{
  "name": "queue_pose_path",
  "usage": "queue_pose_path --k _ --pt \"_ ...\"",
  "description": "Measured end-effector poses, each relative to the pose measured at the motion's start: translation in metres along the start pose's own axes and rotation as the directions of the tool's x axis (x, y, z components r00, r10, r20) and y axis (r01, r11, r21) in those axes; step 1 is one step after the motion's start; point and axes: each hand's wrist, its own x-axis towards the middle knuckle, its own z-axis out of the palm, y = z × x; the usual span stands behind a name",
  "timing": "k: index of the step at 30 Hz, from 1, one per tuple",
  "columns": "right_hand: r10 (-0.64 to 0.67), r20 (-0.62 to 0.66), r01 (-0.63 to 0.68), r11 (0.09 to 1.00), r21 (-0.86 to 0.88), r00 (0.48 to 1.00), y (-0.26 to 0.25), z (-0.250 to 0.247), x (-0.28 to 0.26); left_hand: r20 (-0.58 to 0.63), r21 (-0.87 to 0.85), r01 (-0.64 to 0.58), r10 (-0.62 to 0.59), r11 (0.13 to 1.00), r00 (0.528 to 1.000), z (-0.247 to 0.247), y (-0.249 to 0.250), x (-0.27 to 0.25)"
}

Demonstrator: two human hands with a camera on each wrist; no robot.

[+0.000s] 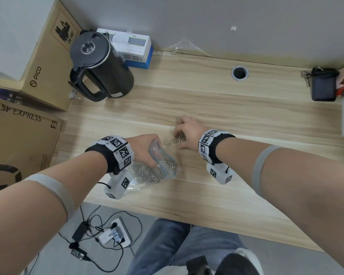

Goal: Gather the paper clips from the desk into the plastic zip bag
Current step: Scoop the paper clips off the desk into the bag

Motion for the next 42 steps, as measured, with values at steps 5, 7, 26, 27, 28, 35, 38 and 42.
queue_pose_path --k 5,7,26,27,28,35,38,42 --pt "0.008 -0.007 -0.008 0.998 0.060 1.000 0.003 -0.001 0.000 0.010 -0.014 0.012 -0.012 1.000 1.000 0.000 0.002 0.000" --pt "0.010 0.002 -0.010 0.998 0.069 1.000 0.004 -0.001 0.000 0.012 -0.017 0.013 -0.013 1.000 1.000 0.000 0.002 0.001" --pt "0.008 0.052 -0.015 0.991 0.134 0.999 0.005 -0.015 -0.011 -0.009 -0.024 -0.001 0.001 1.000 1.000 0.000 0.003 0.001" --pt "0.004 0.059 -0.012 0.989 0.147 0.998 0.003 -0.017 -0.013 -0.014 -0.024 -0.006 0.005 1.000 1.000 0.000 0.003 0.000" --pt "-0.003 0.071 -0.009 0.987 0.160 0.997 0.000 -0.019 -0.014 -0.016 -0.020 -0.010 0.010 1.000 1.000 0.000 0.003 0.000" --pt "-0.036 0.165 -0.037 0.909 0.415 0.986 -0.035 -0.016 -0.028 -0.026 0.031 -0.027 0.028 0.999 0.999 0.001 0.005 -0.001" --pt "-0.064 0.163 -0.008 0.912 0.410 0.985 -0.061 -0.001 -0.033 -0.028 0.029 -0.053 0.054 0.998 0.998 0.003 0.004 0.000" --pt "-0.064 0.114 0.018 0.930 0.368 0.991 -0.074 0.014 -0.034 -0.018 0.027 -0.056 0.056 0.998 0.998 0.005 -0.003 -0.002"
